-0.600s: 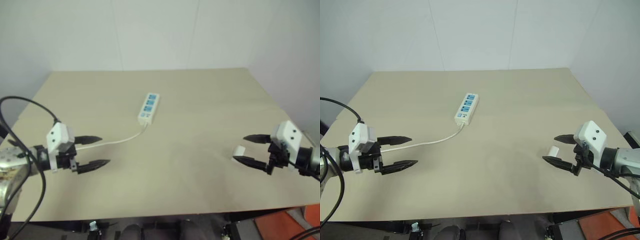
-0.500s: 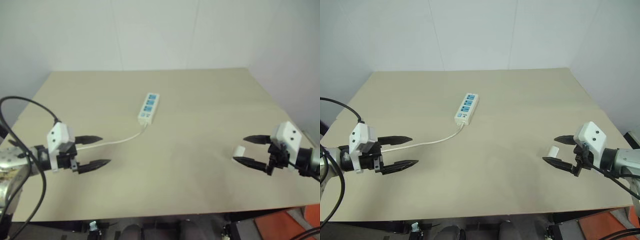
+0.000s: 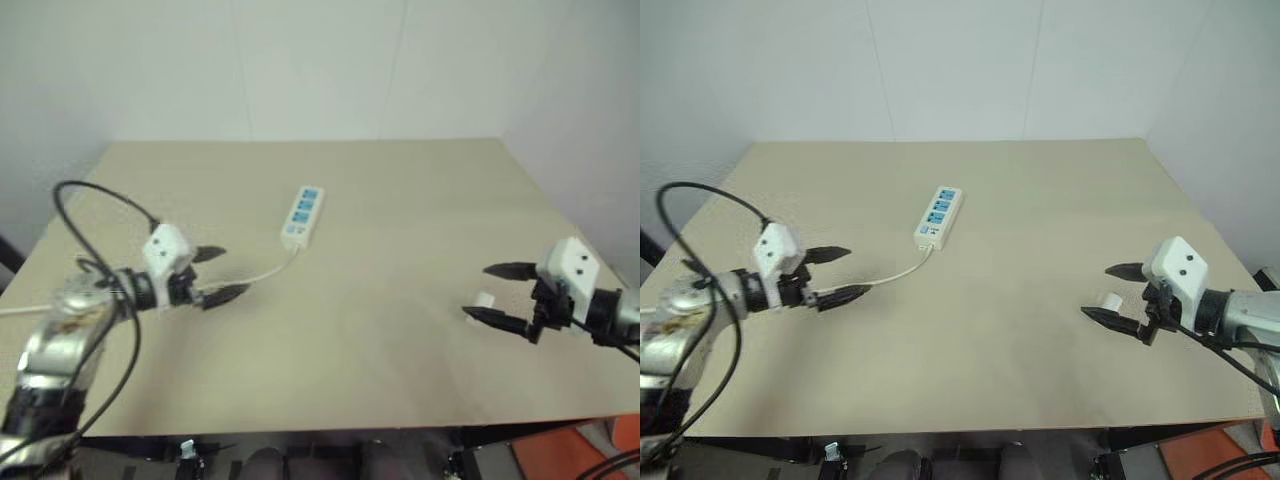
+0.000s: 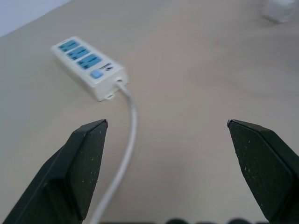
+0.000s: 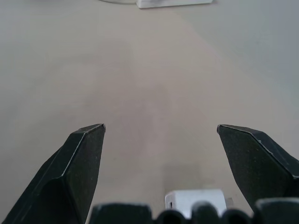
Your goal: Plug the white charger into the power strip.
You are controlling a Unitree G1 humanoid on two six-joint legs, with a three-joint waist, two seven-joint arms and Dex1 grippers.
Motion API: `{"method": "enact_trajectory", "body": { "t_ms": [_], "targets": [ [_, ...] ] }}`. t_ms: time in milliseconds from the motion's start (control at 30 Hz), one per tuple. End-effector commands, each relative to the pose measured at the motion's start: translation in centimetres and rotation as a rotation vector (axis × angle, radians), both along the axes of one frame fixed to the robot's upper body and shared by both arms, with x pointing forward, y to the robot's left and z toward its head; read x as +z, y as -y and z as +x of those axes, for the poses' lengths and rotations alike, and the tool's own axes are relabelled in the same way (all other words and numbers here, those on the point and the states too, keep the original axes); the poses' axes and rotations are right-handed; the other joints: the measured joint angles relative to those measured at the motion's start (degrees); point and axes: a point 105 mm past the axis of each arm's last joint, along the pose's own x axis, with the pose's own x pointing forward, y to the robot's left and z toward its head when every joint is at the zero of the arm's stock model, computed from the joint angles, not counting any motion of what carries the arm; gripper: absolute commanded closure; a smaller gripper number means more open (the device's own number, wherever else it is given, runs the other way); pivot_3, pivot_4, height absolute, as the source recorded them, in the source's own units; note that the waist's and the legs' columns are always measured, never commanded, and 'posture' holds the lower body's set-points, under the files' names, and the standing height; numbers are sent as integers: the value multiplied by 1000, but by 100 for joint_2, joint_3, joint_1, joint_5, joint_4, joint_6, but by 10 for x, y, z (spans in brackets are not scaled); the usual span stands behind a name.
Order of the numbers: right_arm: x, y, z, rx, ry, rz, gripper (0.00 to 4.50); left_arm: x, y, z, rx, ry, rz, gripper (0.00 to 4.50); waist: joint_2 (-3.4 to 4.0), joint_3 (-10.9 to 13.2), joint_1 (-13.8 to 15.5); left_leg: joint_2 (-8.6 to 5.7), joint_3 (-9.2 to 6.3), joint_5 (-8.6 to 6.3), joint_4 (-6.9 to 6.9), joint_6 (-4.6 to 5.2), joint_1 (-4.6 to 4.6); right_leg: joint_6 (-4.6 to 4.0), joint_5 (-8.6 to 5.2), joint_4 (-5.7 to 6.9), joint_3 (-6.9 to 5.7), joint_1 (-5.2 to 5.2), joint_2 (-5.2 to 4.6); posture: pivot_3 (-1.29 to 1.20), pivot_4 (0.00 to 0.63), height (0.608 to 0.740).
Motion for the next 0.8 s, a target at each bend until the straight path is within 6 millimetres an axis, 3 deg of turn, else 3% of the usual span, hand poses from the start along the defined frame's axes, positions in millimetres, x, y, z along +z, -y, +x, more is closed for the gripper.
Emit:
{"method": "enact_trajectory", "body": {
  "t_ms": [33,233,333,400,533,800],
  "targets": [
    [16,-7,1,30,82,-23,0,-15,9,33,126,-73,-9,21,-1,1,-1,-1,-1,0,0,0,-2,0,0,-2,0,-2,0,0,150,740],
    [24,-14,-1,54,112,-28,0,-51,32,84,325,-239,-58,21,-5,3,4,-6,-5,-1,3,1,-12,1,0,-3,-1,-7,-1,0,150,740],
    [26,-16,-3,60,120,-31,0,-62,45,98,355,-282,-91,205,-6,3,-24,-6,-4,-2,3,4,-13,1,0,-5,0,-8,0,0,150,740],
    [28,-18,-4,64,125,-31,0,-69,52,103,367,-305,-87,643,-6,3,-17,-8,-5,-2,3,4,-11,2,-1,-4,-1,-5,-2,0,150,740],
    [30,-18,-7,66,131,-34,0,-74,68,104,315,-312,-73,1926,-6,2,-17,-9,-5,-2,3,3,-4,2,-1,-3,0,2,-4,0,150,740],
    [27,-20,-11,67,122,-25,0,-73,70,76,172,-284,-77,4468,-5,1,-1,-8,-5,-2,2,3,-7,4,-2,-4,2,-2,-4,0,150,740]
  ]
}}
